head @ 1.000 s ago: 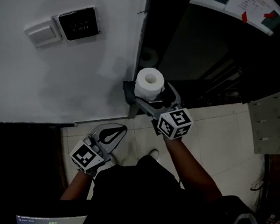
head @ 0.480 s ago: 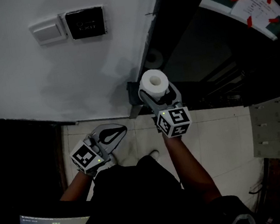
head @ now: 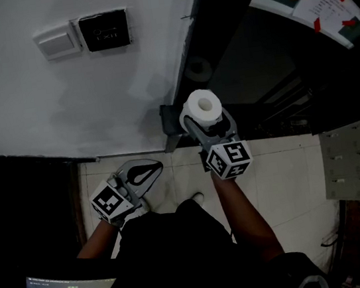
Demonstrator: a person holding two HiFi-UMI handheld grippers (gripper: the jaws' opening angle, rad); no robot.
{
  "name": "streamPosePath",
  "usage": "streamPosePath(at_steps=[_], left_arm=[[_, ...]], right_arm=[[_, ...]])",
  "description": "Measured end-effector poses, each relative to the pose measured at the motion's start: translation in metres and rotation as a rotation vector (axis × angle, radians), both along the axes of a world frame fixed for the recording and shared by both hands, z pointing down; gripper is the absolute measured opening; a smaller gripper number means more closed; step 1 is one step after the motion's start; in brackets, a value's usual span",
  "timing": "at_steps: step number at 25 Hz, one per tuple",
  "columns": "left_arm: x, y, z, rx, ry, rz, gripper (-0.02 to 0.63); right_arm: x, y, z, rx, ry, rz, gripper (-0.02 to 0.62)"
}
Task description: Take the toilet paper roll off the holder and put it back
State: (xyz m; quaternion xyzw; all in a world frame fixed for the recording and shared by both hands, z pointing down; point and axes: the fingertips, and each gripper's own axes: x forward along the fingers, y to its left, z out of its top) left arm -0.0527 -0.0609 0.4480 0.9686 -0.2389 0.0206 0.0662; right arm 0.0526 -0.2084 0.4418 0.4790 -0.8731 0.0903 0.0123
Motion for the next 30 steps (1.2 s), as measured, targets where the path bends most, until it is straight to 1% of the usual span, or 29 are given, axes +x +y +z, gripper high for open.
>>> streamPosePath(at_steps=[3, 7, 11, 15, 19, 23, 25, 26, 28, 30], left_arm=[[0.006, 0.001, 0.0, 0.01, -0.004, 0.018, 0.002], [0.019, 0.003, -0.006, -0.01, -0.003, 0.039, 0.002], [0.03, 0.005, -0.006, 0.01, 0.001, 0.064, 0.002], [0.04, 0.009, -0.007, -0.009, -0.007, 0.073, 0.002], [0.044, 0.011, -0.004, 0.025, -0.006, 0.079, 0.002], [0.048, 0.013, -0.009, -0.005, -0.015, 0.071, 0.002], [0.047, 0.014, -0.008, -0.006, -0.019, 0.066, 0.002], [0.047, 0.014, -0.008, -0.005, -0.02, 0.063, 0.002], [0.045, 0.015, -0.007, 0.0, -0.021, 0.057, 0.002], [0.042, 0.015, -0.006, 0.007, -0.022, 0.051, 0.002]], right_arm=[[0.015, 0.002, -0.001, 0.004, 0.005, 0.022, 0.416], [0.038, 0.005, -0.003, 0.007, 0.022, 0.065, 0.416], [0.063, 0.006, -0.003, 0.01, 0.043, 0.106, 0.416], [0.088, 0.007, -0.003, 0.013, 0.073, 0.142, 0.416], [0.107, 0.006, -0.001, 0.006, 0.084, 0.164, 0.416], [0.118, 0.004, 0.003, -0.001, 0.083, 0.176, 0.416], [0.124, 0.002, 0.007, -0.015, 0.033, 0.188, 0.416], [0.128, 0.0, 0.009, -0.029, -0.016, 0.199, 0.416], [0.139, -0.003, 0.017, -0.077, -0.165, 0.236, 0.416], [0.157, -0.007, 0.033, -0.145, -0.357, 0.293, 0.416]])
